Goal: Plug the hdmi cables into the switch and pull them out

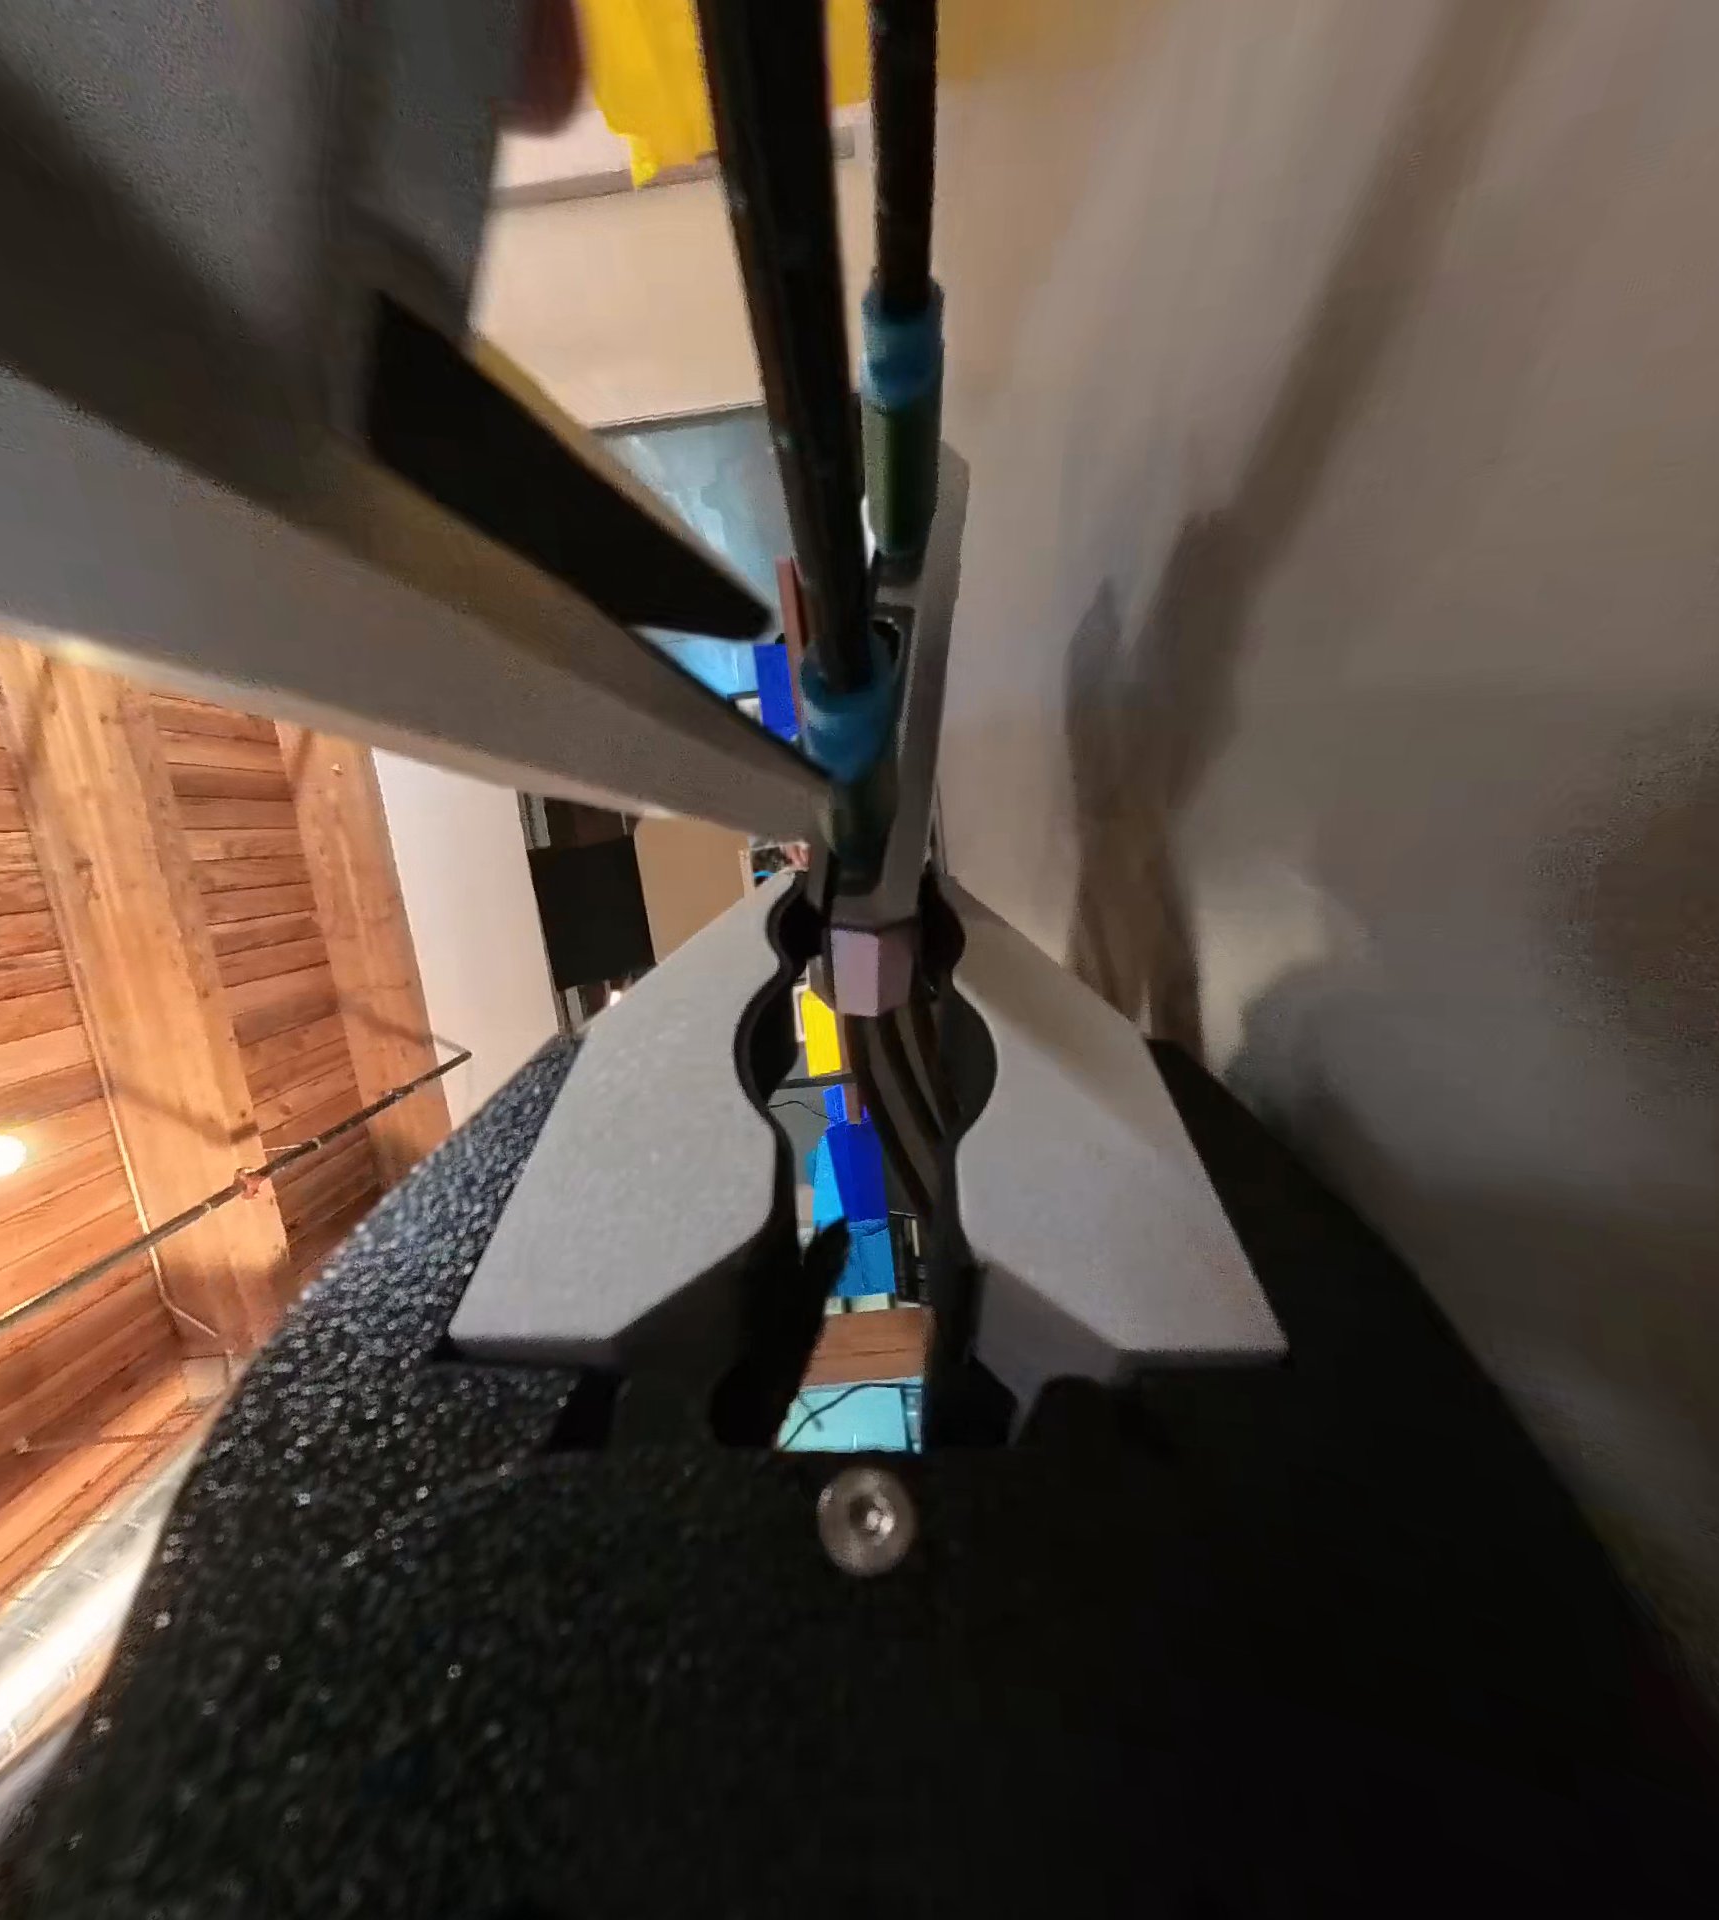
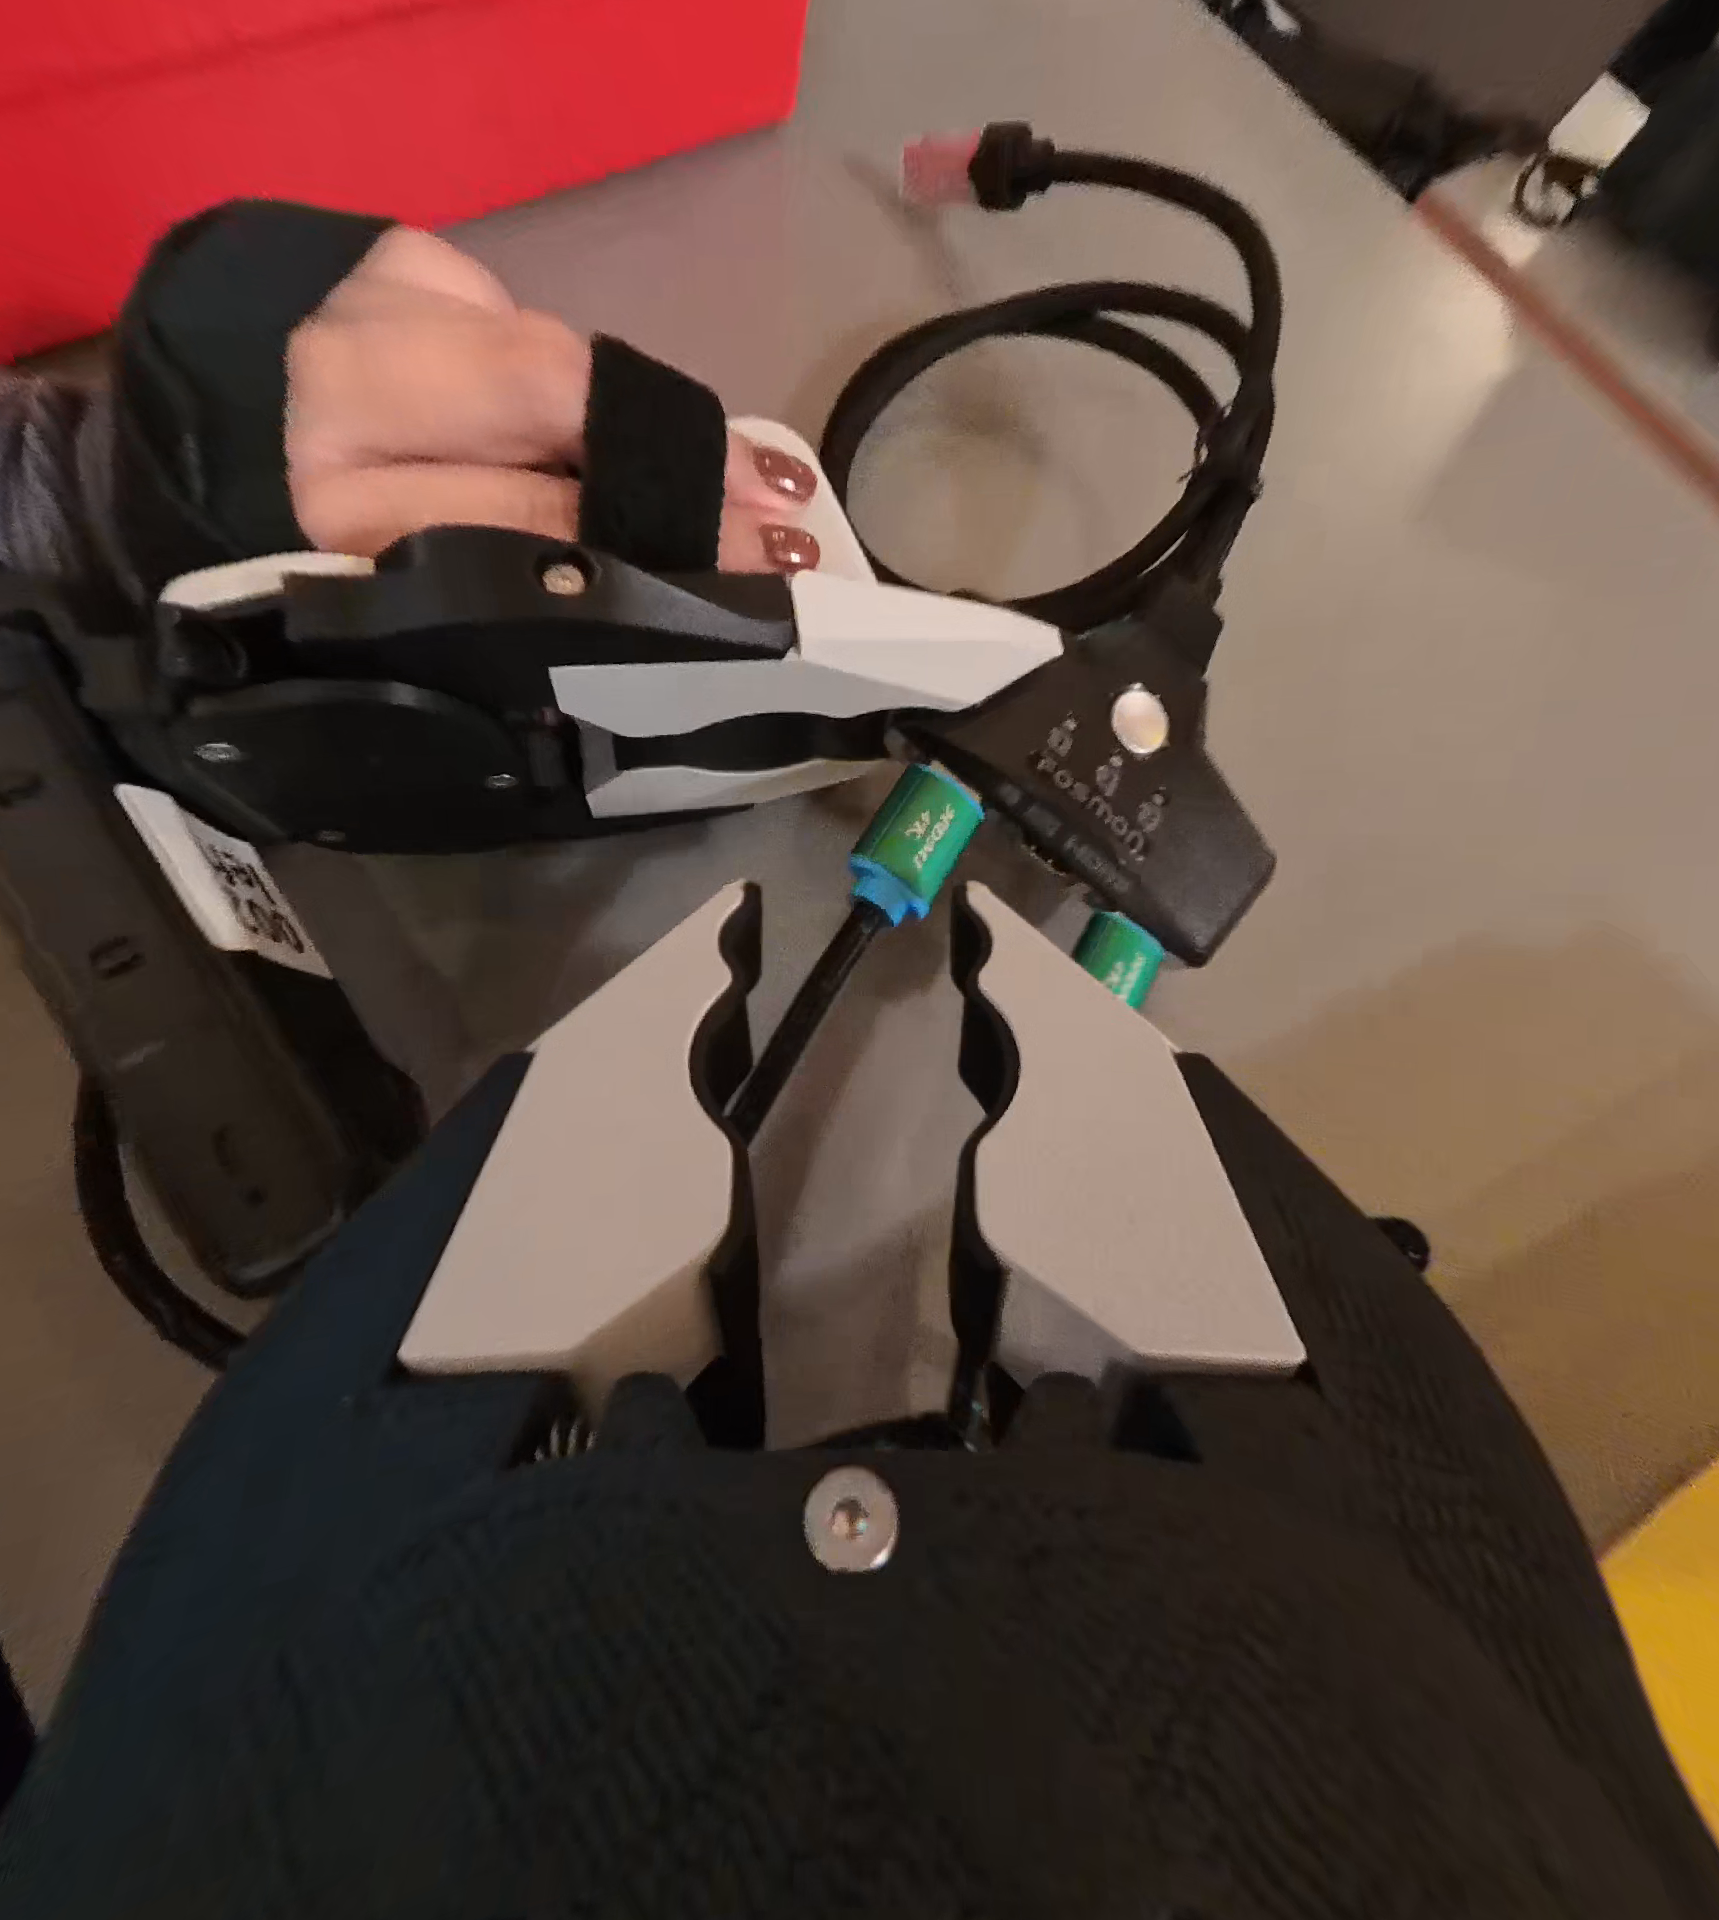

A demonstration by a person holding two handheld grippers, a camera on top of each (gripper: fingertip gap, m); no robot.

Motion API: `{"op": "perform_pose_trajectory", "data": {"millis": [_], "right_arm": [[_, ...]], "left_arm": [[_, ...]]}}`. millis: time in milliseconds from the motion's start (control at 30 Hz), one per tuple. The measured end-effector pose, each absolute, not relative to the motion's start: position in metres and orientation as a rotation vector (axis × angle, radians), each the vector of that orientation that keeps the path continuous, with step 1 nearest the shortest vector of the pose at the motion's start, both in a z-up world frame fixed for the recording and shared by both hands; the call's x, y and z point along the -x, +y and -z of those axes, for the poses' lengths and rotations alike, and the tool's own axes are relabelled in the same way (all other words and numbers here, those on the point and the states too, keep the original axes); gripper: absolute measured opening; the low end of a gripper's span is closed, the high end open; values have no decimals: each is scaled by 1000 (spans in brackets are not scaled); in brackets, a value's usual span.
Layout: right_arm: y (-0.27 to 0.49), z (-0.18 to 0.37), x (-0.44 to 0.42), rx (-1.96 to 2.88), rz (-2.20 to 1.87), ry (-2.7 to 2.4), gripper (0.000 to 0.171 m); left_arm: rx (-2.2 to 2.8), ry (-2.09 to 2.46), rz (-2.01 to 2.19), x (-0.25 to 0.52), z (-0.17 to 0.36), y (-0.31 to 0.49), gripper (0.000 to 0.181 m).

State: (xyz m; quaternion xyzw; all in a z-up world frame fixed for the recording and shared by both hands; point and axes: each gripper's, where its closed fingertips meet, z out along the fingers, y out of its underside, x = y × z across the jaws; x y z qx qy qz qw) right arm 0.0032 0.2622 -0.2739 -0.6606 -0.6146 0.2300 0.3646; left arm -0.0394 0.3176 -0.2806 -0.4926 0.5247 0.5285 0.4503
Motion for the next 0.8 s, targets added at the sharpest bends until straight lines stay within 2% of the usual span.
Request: {"op": "perform_pose_trajectory", "data": {"millis": [200,467,633,800], "right_arm": [[282,287,4,1648,-375,-1508,37],[277,286,7,1293,-39,-1684,28],[270,279,6,1158,-64,-1709,29],[267,278,5,1089,-17,-1667,21]], "left_arm": [[1263,1285,-1259,40,285,317,19],[1359,1260,-1072,39,294,318,20],[1414,1229,-912,35,297,316,21],[1437,1219,-853,35,298,315,22]]}}
